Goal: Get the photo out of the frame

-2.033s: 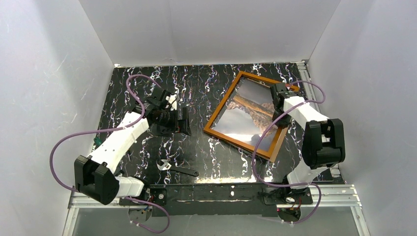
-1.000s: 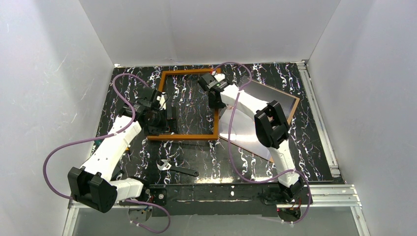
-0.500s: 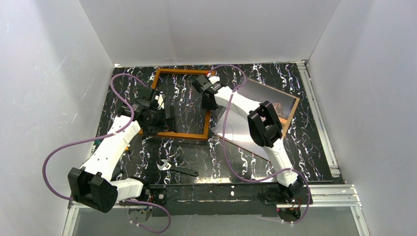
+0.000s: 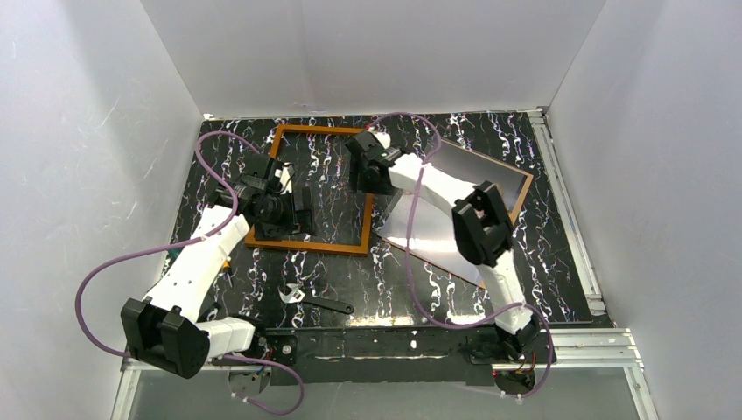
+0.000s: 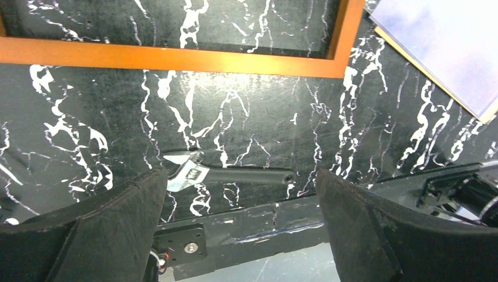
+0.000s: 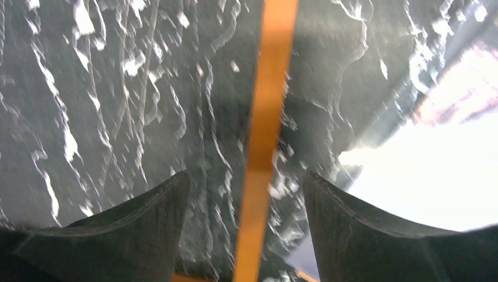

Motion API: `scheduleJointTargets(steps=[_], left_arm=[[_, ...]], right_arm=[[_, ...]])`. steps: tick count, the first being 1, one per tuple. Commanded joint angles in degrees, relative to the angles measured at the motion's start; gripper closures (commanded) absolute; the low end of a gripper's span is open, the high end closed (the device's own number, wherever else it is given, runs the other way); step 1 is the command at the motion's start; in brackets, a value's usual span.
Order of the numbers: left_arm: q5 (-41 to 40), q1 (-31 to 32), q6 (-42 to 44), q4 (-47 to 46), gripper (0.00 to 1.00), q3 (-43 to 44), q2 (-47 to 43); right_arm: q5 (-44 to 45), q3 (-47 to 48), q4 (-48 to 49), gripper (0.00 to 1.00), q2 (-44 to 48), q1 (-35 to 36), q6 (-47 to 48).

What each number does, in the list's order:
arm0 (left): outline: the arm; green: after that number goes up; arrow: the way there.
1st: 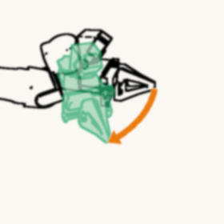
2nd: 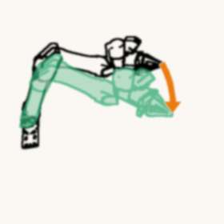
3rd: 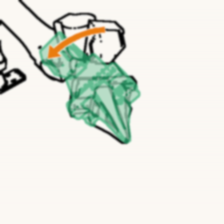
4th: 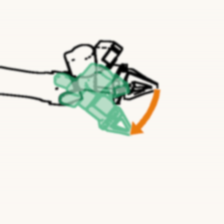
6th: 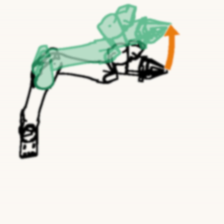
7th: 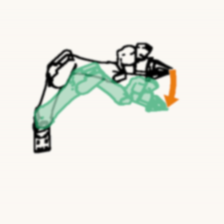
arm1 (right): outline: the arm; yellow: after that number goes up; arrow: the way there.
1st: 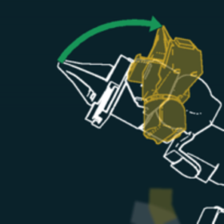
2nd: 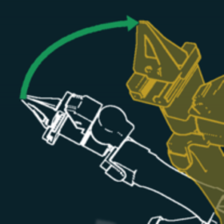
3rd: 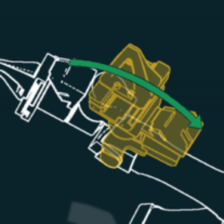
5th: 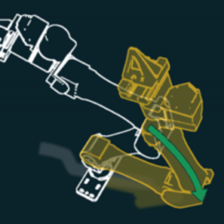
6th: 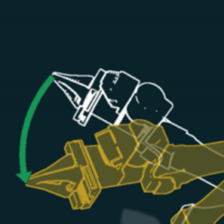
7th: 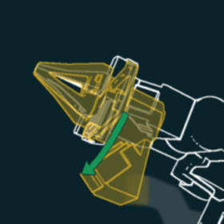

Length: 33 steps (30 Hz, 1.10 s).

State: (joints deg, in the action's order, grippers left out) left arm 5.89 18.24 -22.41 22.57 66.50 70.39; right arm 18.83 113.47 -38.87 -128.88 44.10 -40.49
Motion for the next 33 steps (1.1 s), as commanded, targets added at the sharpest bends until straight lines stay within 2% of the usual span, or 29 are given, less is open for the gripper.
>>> scheduleJointTargets(steps=[1,4,7,12,14,16,18,22,25,33], left_arm=[[6.9,-0.6,1.3,1.5,0.02,-1.0,0.3],[15.4,-0.3,0.0,-3.9,0.02,-2.7,2.3],[21.7,1.8,-2.7,-9.1,0.02,-4.0,5.2],[23.1,11.2,-10.0,-17.5,0.03,-2.9,14.0],[23.0,15.0,-14.0,-21.7,0.06,-1.2,19.4],[22.7,19.2,-16.1,-24.3,0.09,3.7,26.5],[22.8,22.0,-17.1,-25.0,0.10,9.0,32.9],[26.2,24.4,-21.4,-29.0,0.19,17.1,43.3],[26.9,25.0,-23.1,-30.5,0.24,20.5,48.1],[26.0,25.1,-20.2,-29.1,0.27,24.5,53.3]], right_arm=[[-5.1,-15.1,4.1,0.22,17.0,-3.3,4.1],[-9.1,-31.3,8.3,0.23,29.4,-7.6,5.4],[-13.5,-47.0,11.0,0.28,41.7,-13.8,5.3],[-21.1,-67.6,11.0,0.31,60.4,-25.1,1.8],[-22.2,-73.1,10.9,0.30,67.3,-28.1,-0.1],[-21.1,-78.2,10.5,0.21,74.3,-30.4,-2.5],[-21.1,-81.5,11.1,0.17,78.9,-33.0,-3.7],[-23.1,-84.1,10.1,0.15,81.9,-40.3,-3.3],[-26.3,-84.6,11.0,0.18,80.5,-45.7,-1.7],[-27.0,-85.7,13.9,0.29,76.3,-48.9,1.1]])
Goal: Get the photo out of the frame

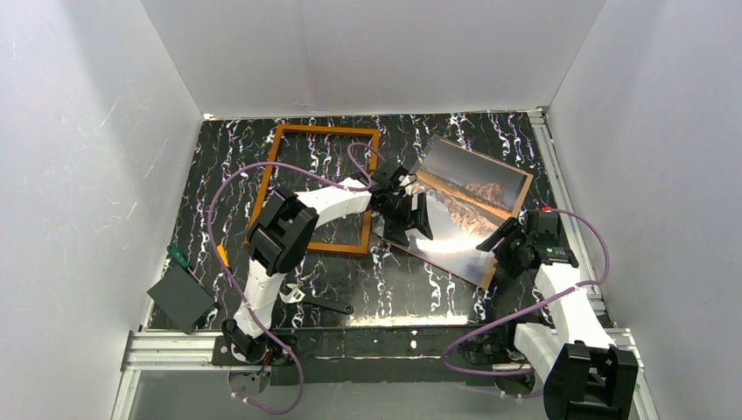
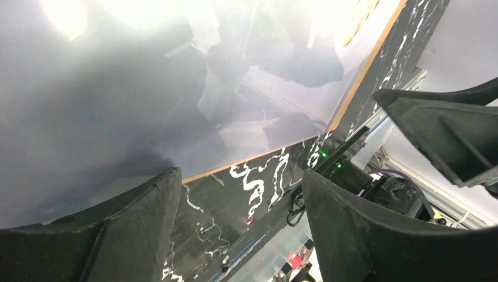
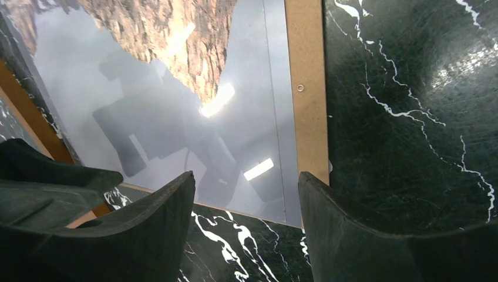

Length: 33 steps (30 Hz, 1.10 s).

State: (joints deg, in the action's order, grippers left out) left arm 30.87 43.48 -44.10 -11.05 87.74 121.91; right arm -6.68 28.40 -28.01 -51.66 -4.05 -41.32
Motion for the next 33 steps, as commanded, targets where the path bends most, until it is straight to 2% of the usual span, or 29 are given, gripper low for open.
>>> scheduleJointTargets(steps=[1,4,10,18,26,33], left_arm=[[1.1,-0.1,1.3,4.6,0.28,3.6,2.2],[2.0,-0.1,0.8,4.9,0.32,4.5,2.4],[1.5,-0.1,0.3,6.4,0.32,4.7,-1.1],[0.7,-0.2,1.2,9.1,0.31,9.7,1.2],[-3.0,-1.8,1.4,13.2,0.31,8.3,6.0],[-5.2,-2.1,0.1,14.5,0.31,4.6,5.7]], right_arm=[[-1.5,-0.9,3.6,0.30,-1.2,-0.7,2.1],[-1.5,-1.0,4.3,0.34,-2.2,-0.7,2.4],[0.1,-0.8,4.4,0.39,-4.5,-0.9,2.8],[2.4,-0.3,4.8,0.39,-5.6,-1.8,2.8],[0.6,-0.1,9.5,0.39,-9.3,-2.4,3.5],[-0.3,-0.2,10.4,0.41,-11.9,-2.5,3.2]])
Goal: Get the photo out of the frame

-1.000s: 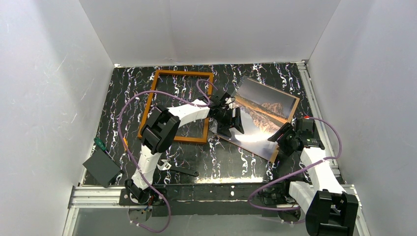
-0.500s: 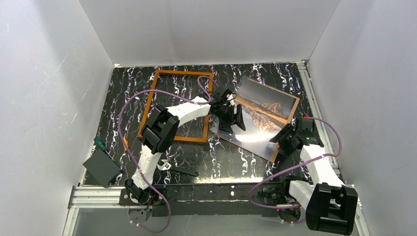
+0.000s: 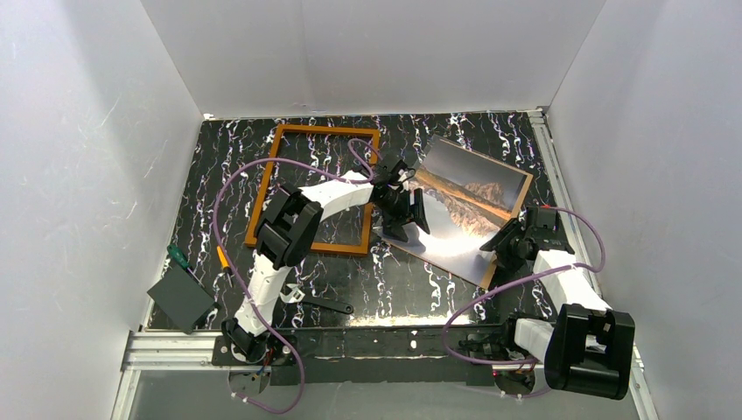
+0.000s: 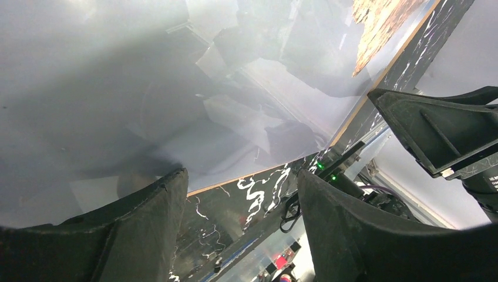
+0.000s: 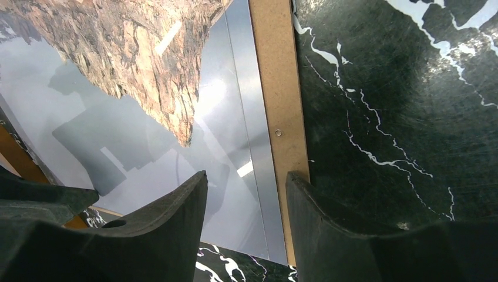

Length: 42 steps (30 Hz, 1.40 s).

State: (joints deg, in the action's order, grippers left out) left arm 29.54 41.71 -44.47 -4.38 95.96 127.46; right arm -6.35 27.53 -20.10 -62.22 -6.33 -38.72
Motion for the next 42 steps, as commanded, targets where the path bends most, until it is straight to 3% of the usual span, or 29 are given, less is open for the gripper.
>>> scheduleJointTargets(steps=[1,14,23,25,28,33,42], left_arm=[[-3.9,-0.6,0.3,8.0,0.31,-3.9,0.2],[-3.4,-1.1,-0.8,9.6,0.31,-3.6,1.4],[-2.8,-1.2,-1.1,9.2,0.31,-3.5,2.0],[-2.7,-1.2,-1.1,9.3,0.31,-3.6,2.0],[-2.7,-1.2,-1.1,9.1,0.31,-3.8,1.8],[-2.5,-1.3,-1.3,9.0,0.31,-3.7,2.0],[-1.4,-1.6,-1.9,8.9,0.31,-3.3,2.9]], right_arm=[[-0.9,0.6,2.4,0.40,-1.7,-0.3,0.4],[-11.2,-0.3,6.6,0.37,-5.9,-0.2,-2.0],[-17.6,-0.8,8.4,0.35,-2.3,-0.3,-3.8],[-16.0,0.0,6.6,0.35,-1.2,-0.5,-3.7],[-5.8,2.9,2.5,0.31,0.1,-0.6,-0.2],[-0.9,10.3,2.1,0.24,-4.7,-1.8,3.3],[-9.5,19.1,12.4,0.22,-18.0,-8.6,7.5]])
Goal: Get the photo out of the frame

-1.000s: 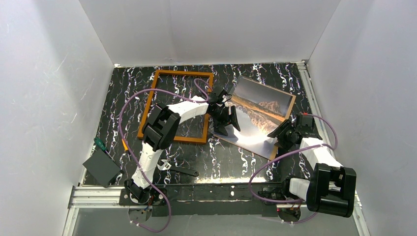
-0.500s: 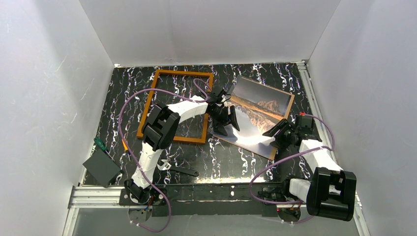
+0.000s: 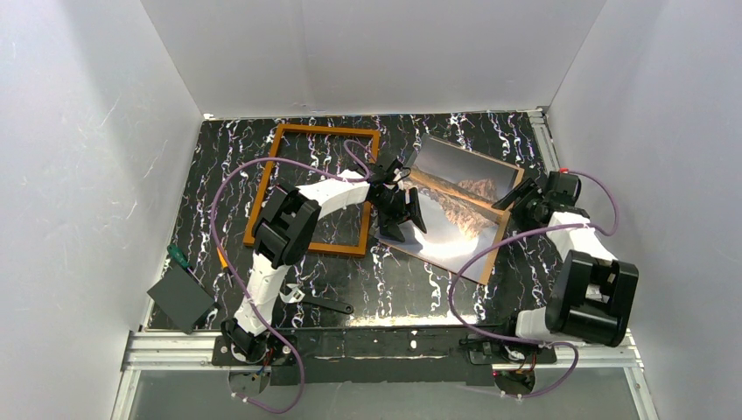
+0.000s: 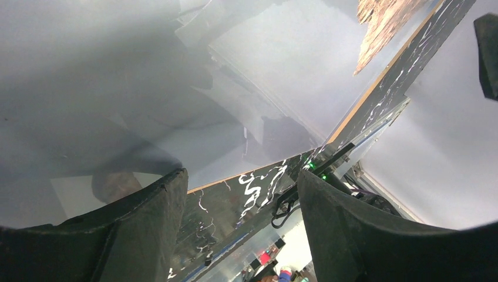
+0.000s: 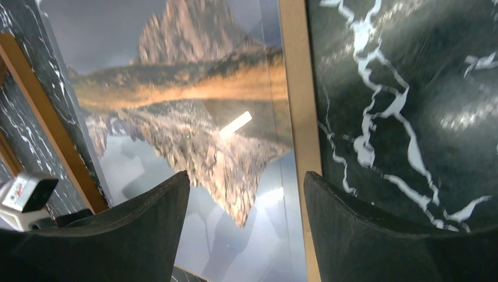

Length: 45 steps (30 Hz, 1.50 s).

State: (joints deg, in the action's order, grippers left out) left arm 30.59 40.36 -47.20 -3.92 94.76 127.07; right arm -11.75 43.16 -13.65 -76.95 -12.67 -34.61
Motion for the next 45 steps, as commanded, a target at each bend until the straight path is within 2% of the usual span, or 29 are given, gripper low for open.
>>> scheduleJointTargets(steps=[1,8,26,38,45], left_arm=[[-2.4,-0.2,0.9,8.6,0.31,-1.9,3.6],[-1.6,-0.6,0.6,9.2,0.31,-1.2,4.5],[-0.9,-0.8,-0.1,8.7,0.31,-1.3,5.7],[-0.7,-0.9,-0.3,8.6,0.31,-1.2,5.8],[-0.7,-1.0,-0.2,8.7,0.31,-1.0,5.9]], right_arm=[[-5.1,4.1,6.8,0.21,-4.6,-2.7,3.9],[-13.9,4.7,10.6,0.23,-10.9,-4.2,2.2],[-10.2,0.4,10.5,0.22,-12.5,-4.6,2.7],[-18.3,0.7,13.1,0.23,-16.4,-4.6,0.3],[-21.3,0.1,15.3,0.23,-14.9,-4.7,-1.5]])
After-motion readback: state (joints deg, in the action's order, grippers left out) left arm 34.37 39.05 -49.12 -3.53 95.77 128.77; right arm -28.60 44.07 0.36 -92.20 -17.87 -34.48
